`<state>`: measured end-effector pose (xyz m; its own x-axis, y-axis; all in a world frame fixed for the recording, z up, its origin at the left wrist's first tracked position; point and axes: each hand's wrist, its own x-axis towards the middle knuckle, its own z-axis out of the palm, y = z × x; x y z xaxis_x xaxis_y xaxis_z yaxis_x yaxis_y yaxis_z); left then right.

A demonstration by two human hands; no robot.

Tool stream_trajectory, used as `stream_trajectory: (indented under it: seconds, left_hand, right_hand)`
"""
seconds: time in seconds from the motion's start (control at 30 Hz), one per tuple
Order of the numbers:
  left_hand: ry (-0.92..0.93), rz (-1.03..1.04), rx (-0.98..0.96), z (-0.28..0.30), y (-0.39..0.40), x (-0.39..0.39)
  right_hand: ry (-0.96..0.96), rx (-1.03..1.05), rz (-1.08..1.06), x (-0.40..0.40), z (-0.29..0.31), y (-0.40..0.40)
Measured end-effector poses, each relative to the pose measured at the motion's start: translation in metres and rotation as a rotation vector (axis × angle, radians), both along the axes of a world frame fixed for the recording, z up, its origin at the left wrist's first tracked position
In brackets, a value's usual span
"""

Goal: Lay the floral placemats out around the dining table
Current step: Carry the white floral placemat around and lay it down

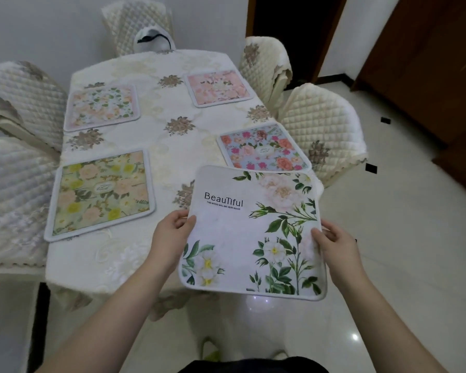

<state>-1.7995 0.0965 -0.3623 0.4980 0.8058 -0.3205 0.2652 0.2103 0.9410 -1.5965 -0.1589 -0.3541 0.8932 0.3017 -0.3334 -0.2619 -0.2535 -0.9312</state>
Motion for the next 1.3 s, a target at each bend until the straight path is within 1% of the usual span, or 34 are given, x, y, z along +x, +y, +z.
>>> stream_trajectory:
  seconds: [0.17, 0.47, 0.7, 0.87, 1.1, 1.3]
  left_hand:
    - [-0.030, -0.094, 0.027, 0.012, -0.037, 0.056]
    - [-0.009, -0.284, 0.112, 0.029, -0.132, 0.176]
    - [0.011, -0.389, 0.162, 0.039, -0.178, 0.244]
    - [0.028, -0.432, 0.151, 0.046, -0.181, 0.286]
    - [0.002, -0.501, 0.188, 0.047, -0.155, 0.362]
    - [-0.055, -0.538, 0.120, 0.057, -0.130, 0.428]
  right_hand:
    - [-0.020, 0.037, -0.096, 0.029, 0.013, -0.055]
    - [0.018, 0.095, -0.291, 0.099, 0.027, -0.180]
    - [0.030, 0.088, -0.366, 0.140, 0.029, -0.247]
    - [0.023, 0.079, -0.397, 0.173, 0.032, -0.254]
    - [-0.044, 0.043, -0.427, 0.238, 0.045, -0.232]
    - [-0.067, 0.049, -0.464, 0.287, 0.058, -0.211]
